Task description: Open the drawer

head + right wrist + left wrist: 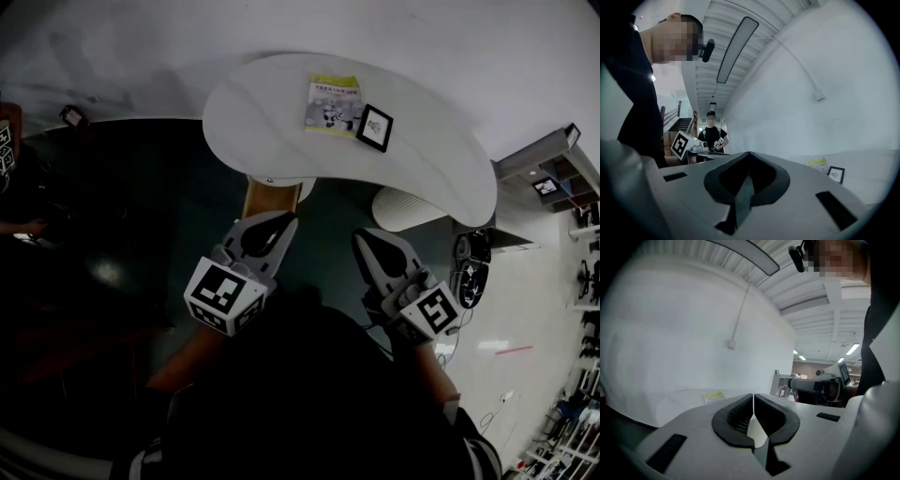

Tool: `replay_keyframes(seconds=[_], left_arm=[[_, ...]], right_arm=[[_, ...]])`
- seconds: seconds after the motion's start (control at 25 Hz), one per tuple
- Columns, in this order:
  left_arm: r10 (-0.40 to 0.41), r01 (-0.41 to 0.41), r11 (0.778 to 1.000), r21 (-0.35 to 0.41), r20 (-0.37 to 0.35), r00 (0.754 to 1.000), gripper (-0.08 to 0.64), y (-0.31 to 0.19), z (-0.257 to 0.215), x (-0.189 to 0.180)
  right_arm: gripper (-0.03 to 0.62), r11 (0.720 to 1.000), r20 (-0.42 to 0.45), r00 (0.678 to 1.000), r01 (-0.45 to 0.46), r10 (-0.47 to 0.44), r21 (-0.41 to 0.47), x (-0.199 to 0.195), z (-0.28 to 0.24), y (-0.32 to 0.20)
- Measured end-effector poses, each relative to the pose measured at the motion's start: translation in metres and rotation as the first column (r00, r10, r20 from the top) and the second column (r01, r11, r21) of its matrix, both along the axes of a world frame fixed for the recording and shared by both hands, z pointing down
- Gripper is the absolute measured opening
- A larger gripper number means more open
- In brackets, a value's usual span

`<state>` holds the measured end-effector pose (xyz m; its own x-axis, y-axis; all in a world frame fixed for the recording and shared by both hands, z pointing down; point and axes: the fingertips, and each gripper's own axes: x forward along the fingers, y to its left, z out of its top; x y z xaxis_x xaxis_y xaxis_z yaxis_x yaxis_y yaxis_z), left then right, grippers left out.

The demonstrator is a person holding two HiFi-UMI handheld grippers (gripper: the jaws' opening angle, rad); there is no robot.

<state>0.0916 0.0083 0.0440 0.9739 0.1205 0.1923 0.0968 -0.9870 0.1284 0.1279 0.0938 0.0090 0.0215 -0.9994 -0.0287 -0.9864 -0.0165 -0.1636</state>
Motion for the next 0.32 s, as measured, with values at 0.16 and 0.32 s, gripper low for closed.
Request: replay_keyframes(seconds=[0.16,0.32], left_arm=[[0.01,-0.01,1.0,-0.008,-0.007,1.0,0.02,-0.0009,-0.0002,-0.0003],[0.018,-0.018,1.0,-0.003,-0.006,1.0,0.02,-0.0042,0.0002,-0.0049]], right_arm=[[0.015,1.0,0.0,1.0,-0.01,0.01,-0.002,-0.0009,-0.0013,-0.0016],[0.015,1.0,0.004,1.0,-0.017,0.017,-0.005,-0.0046,-0.0007,-0.0033]])
